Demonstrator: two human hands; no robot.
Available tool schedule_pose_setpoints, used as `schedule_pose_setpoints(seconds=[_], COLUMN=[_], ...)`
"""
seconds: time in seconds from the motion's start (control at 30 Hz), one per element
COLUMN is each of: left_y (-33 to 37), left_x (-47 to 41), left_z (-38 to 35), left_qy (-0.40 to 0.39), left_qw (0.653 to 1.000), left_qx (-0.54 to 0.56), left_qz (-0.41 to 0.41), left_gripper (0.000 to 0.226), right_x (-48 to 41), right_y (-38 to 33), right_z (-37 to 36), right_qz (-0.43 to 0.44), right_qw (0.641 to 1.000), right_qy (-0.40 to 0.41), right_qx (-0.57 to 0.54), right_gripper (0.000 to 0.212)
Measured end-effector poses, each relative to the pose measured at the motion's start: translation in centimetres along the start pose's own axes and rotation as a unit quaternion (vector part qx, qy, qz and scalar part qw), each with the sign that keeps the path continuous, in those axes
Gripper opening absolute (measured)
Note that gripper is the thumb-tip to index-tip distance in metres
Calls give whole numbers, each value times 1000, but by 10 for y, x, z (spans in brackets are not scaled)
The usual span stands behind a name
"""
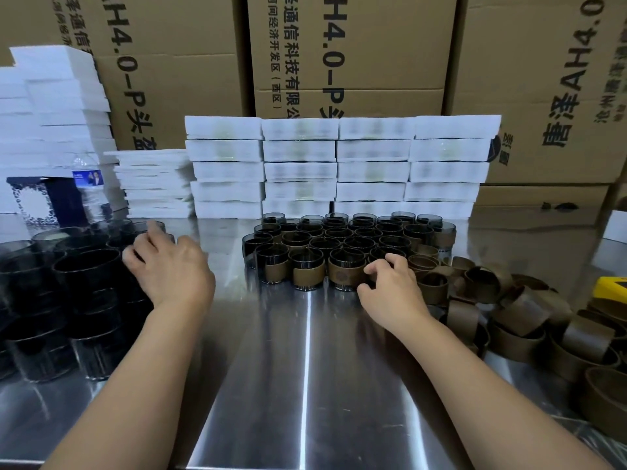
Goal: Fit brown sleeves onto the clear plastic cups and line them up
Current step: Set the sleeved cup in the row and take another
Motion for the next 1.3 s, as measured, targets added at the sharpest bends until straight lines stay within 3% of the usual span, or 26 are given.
schedule_pose_setpoints(seconds=[0.57,0.67,0.8,0.87,0.97,1.13,1.3], left_y=[4,6,11,18,31,48,53], left_x=[3,6,11,16,29,49,54], left_z=[4,12,27,35,45,43,25], left_qy=[9,33,78,98,104,59,-67], left_qw=[999,998,980,964,929,897,866], left_qx=[-18,36,170,225,313,379,471], left_qz=[-29,-36,-72,-100,-167,-221,-156], left_gripper=[28,26,33,36,43,56,50], right_x=[3,5,6,5,6,6,6], right_y=[-5,-8,-15,-10,10,22,27], right_z=[1,5,29,40,45,49,53], right_qz=[8,18,33,-7,-100,-133,-130], right_qw=[1000,999,981,971,967,975,982], right_qy=[-11,-8,63,73,7,-13,-3], right_qx=[-3,28,179,226,236,175,134], right_gripper=[39,43,47,50,60,59,44])
Point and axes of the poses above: each hand's wrist, its own x-axis away from the middle knuckle, its own z-axis out of the back of the hand, y = z × x, the point moved 7 cm from there along -x, towards the middle knuckle, and after that the axes turned 12 degrees about z, right-handed, at the moved point
